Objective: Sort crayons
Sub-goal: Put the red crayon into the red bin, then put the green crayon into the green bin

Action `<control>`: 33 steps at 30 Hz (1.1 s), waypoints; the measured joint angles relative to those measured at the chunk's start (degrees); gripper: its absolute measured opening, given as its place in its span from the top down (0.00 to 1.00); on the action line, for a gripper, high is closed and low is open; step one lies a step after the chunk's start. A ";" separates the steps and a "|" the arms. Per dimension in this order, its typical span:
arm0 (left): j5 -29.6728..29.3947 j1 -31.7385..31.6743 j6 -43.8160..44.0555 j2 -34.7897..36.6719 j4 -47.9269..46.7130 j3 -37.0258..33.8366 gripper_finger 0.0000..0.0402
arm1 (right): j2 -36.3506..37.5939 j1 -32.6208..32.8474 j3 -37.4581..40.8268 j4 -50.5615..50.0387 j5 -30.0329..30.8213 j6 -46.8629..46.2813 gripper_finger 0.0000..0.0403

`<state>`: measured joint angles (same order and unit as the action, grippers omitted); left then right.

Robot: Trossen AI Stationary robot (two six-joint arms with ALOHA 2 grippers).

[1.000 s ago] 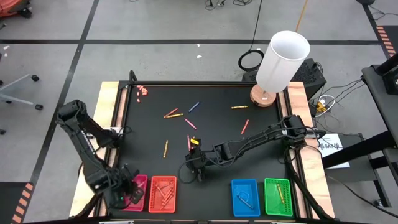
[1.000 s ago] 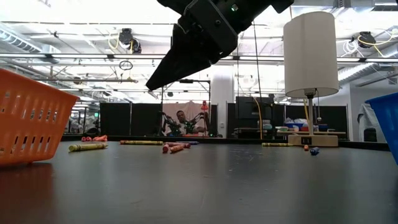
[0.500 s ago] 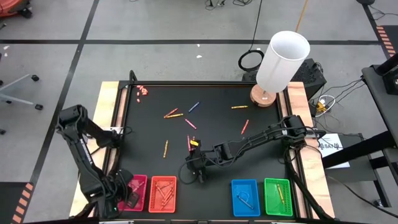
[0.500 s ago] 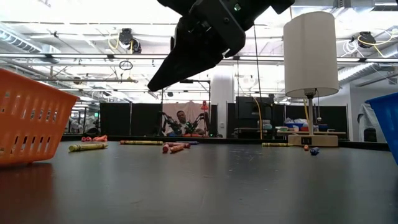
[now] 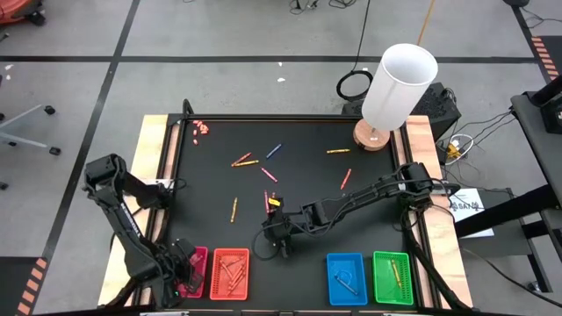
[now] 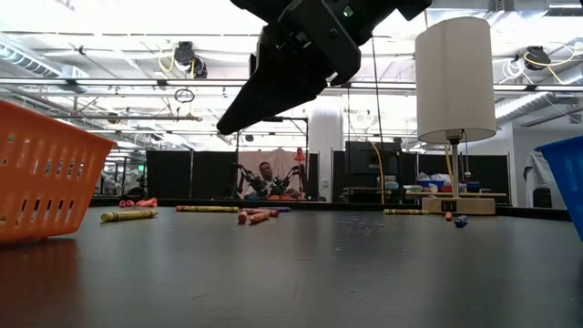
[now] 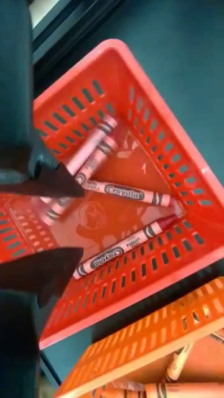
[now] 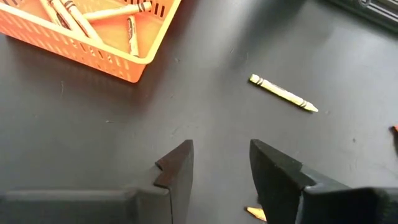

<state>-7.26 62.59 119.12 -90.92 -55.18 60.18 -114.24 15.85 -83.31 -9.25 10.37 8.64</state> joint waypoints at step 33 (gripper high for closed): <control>-27.38 -10.39 -47.89 15.61 -6.02 0.11 0.51 | 12.07 -0.02 -0.02 -35.09 12.95 -16.43 0.65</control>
<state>-34.64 52.20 71.23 -75.31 -61.20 60.29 -102.17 15.83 -83.33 -44.34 23.32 -7.78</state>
